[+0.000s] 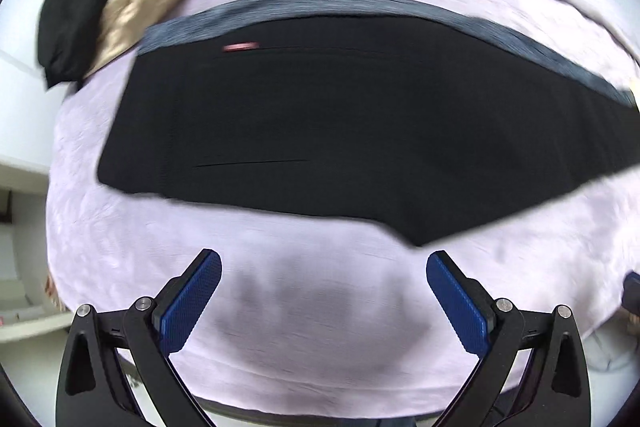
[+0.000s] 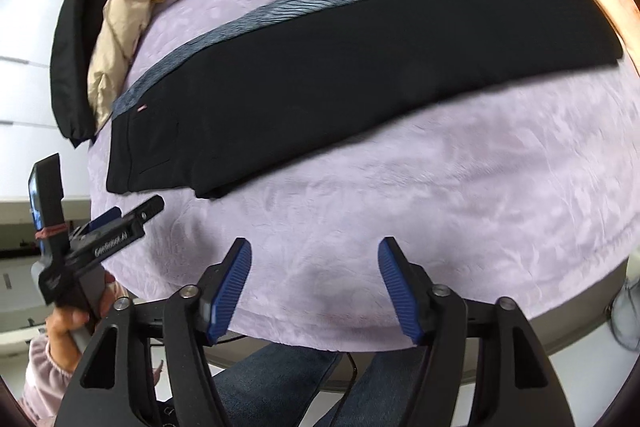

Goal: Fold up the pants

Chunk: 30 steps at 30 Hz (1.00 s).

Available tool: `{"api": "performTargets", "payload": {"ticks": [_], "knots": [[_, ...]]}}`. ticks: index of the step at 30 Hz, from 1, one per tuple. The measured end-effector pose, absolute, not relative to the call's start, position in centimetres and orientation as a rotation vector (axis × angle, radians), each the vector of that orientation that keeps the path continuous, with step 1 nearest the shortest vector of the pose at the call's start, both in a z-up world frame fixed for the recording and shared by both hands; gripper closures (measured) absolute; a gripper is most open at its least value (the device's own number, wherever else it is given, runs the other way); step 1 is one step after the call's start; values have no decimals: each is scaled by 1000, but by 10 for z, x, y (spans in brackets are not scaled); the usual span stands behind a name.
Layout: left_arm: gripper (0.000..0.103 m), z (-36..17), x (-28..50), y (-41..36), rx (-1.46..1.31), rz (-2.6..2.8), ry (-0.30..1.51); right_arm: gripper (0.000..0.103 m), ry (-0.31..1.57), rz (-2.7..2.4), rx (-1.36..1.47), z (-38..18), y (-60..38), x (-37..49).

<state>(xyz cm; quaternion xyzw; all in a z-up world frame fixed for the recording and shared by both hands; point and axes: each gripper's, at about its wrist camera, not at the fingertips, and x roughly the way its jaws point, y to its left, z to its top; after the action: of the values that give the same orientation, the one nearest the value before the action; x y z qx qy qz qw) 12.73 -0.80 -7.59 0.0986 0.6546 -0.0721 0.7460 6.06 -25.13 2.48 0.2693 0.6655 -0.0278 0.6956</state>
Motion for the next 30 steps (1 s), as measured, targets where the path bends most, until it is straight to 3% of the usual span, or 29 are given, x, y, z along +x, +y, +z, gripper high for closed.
{"api": "performTargets", "payload": {"ticks": [16, 30], "knots": [[0, -68, 102, -160, 363, -295, 1485, 29, 1491, -204, 752, 2, -348, 21], [0, -79, 87, -341, 456, -355, 1530, 29, 1443, -234, 885, -25, -480, 12]]}}
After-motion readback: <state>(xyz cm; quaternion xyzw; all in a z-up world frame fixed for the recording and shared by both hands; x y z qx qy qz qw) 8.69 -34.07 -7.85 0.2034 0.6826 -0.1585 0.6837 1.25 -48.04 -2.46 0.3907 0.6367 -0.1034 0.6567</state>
